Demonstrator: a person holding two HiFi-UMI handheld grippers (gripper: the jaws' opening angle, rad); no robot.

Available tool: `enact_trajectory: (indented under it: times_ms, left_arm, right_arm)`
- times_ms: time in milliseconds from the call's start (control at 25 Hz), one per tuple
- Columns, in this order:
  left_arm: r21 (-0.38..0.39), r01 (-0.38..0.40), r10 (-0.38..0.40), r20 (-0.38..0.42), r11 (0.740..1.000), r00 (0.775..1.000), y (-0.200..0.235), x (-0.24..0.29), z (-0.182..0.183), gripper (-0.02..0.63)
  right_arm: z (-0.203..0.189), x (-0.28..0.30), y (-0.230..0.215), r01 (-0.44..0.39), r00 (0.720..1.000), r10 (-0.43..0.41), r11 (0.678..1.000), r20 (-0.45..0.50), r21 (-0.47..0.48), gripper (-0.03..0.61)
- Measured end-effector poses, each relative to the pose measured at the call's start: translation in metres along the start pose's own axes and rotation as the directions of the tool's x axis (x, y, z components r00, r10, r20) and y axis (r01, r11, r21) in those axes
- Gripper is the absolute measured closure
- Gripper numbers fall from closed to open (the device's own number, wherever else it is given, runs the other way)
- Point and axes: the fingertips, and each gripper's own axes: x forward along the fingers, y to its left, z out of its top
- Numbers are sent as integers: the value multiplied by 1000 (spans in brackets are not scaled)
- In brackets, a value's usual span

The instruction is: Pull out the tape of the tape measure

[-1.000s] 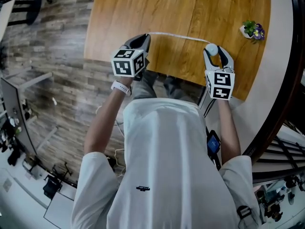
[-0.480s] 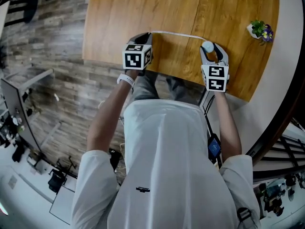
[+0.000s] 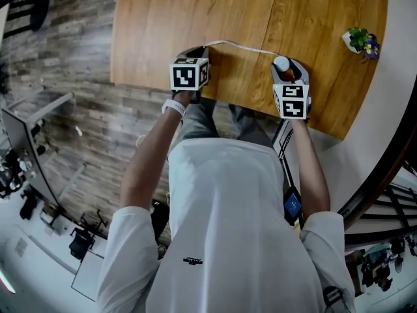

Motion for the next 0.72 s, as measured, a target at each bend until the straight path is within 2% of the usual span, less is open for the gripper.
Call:
enact_trajectory:
  times_ms: [120, 320, 560, 720]
  left_arm:
    - [-1, -26, 26, -13, 1000, 1000, 5, 0, -4, 581]
    - [18, -49, 49, -17, 999, 999, 10, -2, -9, 566]
    - [-11, -40, 40, -14, 999, 999, 8, -3, -11, 497]
    - [-29, -53, 53, 0, 998, 999, 11, -10, -12, 488]
  right_arm:
    - [-7, 2, -2, 13, 999, -13, 1000, -30, -9, 357]
    - [-16, 8, -1, -12, 998, 12, 1000, -64, 2, 339]
    - [-18, 6, 2, -14, 998, 14, 1000, -60, 0, 295]
    - [-12, -2, 3, -3, 999, 3, 1000, -32, -4, 282]
